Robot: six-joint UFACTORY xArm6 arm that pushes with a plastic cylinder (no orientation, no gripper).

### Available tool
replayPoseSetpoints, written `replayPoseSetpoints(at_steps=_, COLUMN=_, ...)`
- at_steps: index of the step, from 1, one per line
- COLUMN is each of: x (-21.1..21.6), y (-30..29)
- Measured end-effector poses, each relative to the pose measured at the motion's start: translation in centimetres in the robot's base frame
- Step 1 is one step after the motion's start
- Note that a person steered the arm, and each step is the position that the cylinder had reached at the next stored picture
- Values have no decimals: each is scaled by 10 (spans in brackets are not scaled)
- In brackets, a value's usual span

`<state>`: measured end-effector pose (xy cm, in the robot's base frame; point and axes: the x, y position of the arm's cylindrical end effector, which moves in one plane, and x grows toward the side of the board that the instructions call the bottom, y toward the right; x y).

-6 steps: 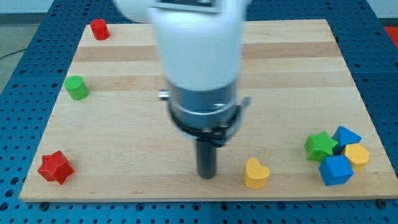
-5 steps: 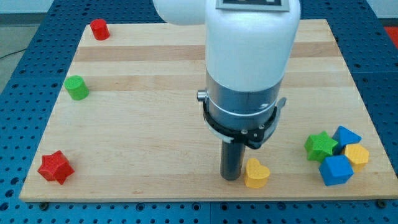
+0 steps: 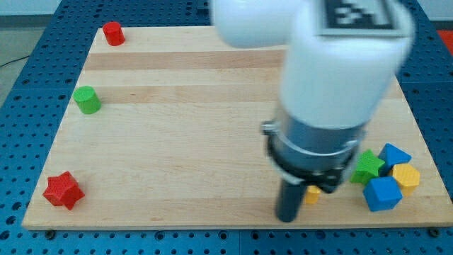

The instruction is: Push the yellow heart slightly right

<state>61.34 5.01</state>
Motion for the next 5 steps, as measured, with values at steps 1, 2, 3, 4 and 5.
replayPoseSetpoints(at_steps=1, x=-7, y=-10)
replayPoseSetpoints(at_steps=2, x=-33, y=-5)
replayPoseSetpoints(at_steps=3, x=-45, y=13)
replayPoseSetpoints(at_steps=4, x=-42, y=33)
replayPoseSetpoints(at_steps=5, x=-41, y=33)
